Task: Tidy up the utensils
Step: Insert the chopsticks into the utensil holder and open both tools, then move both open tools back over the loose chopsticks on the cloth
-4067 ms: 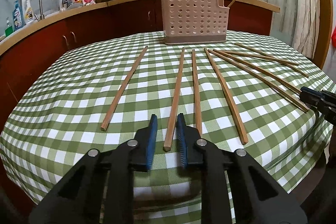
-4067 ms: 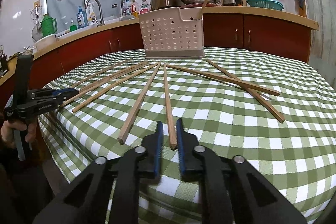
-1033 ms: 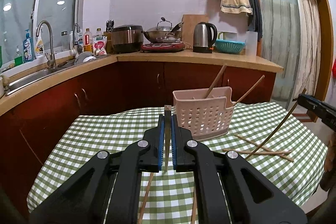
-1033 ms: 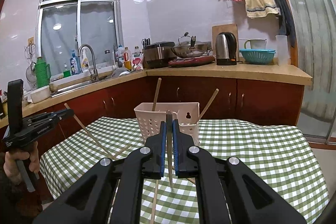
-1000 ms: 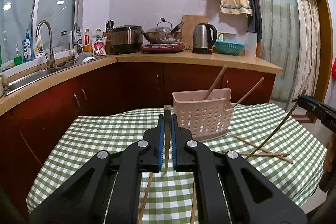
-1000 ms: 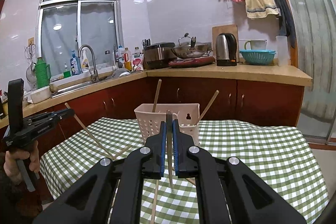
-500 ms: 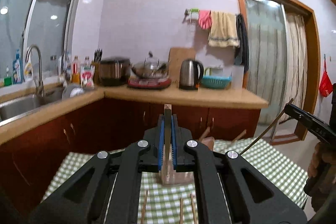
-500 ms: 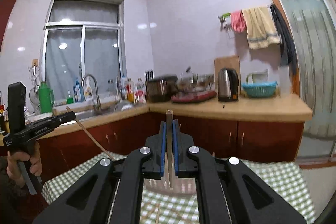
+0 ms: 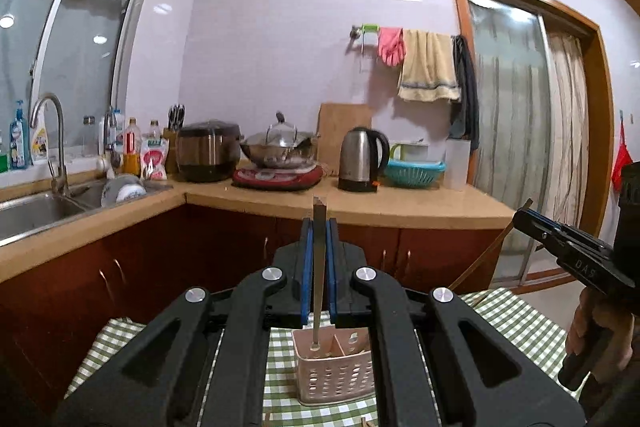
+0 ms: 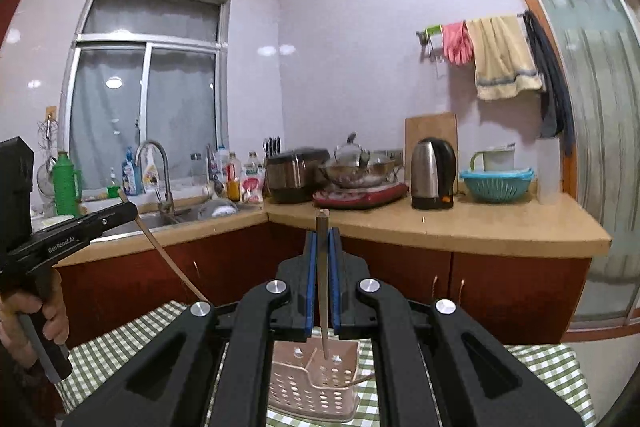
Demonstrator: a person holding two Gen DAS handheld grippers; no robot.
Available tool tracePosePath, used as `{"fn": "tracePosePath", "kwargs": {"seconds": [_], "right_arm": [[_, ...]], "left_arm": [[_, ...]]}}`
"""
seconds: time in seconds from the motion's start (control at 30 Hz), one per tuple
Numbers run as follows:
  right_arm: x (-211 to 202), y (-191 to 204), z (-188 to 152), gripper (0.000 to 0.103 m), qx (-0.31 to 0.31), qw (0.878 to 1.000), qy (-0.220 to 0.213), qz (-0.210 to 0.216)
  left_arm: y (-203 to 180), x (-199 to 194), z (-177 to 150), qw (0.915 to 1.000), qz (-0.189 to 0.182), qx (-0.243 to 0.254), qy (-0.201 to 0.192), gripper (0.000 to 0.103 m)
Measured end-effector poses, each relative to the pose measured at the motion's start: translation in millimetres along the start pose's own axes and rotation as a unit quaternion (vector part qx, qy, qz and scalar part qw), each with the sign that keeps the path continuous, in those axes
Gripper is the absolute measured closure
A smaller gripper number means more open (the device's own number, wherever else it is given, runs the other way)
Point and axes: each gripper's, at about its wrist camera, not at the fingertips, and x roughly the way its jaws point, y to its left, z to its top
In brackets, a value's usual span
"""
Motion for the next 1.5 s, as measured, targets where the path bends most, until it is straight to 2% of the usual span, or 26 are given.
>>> {"fn": "tracePosePath", "kwargs": {"seconds": [0.33,0.63,0.67,0.7,0.73,0.77,0.8,1.0,1.23,1.4,1.5], "right_arm": [[37.1,-10.3,-52.0,0.096,0.021,0.997,0.070,-0.005],[48.2,-6.2,-68.2,0.096,0.016,0.996,0.092,-0.008],[47.4,-6.8,-69.2,0.095,0.018,0.995,0.093,-0.009],[48.7,-7.6,-69.1,0.089,0.020,0.995,0.095,-0.009],[48.4,-8.1,-69.4,0.079,0.022,0.995,0.096,-0.009],[45.8,-8.1,-69.4,0.073,0.022,0.995,0.095,-0.012],[43.7,-7.3,-68.6,0.064,0.022,0.995,0.093,-0.014],[20.3,0.7,-62.1,0.055,0.005,0.997,0.073,-0.029],[-23.7,7.7,-69.7,0.054,0.000,0.998,0.059,-0.038],[-53.7,12.7,-93.4,0.054,-0.014,0.997,0.064,-0.050],[-66.8,9.6,-114.8,0.054,-0.012,0.995,0.088,-0.052]], "left_arm": [[8.4,40.6,-47.6,0.9984,0.002,-0.013,0.055,0.096],[17.6,58.9,-76.2,0.9958,0.004,-0.018,0.089,0.095],[18.6,60.2,-77.9,0.9956,0.004,-0.018,0.092,0.091],[19.7,61.2,-79.5,0.9953,0.006,-0.018,0.095,0.083],[20.9,61.4,-80.1,0.9952,0.007,-0.020,0.096,0.078],[21.8,60.5,-80.6,0.9952,0.007,-0.023,0.095,0.068],[23.5,58.1,-80.7,0.9951,0.004,-0.030,0.094,0.064],[22.8,41.3,-80.8,0.9961,0.019,-0.017,0.084,0.046],[16.5,3.9,-93.8,0.9962,0.039,0.002,0.078,0.041],[12.9,-20.1,-118.2,0.9943,0.051,0.009,0.094,0.041],[13.3,-32.4,-137.1,0.9920,0.058,0.009,0.112,0.041]]}}
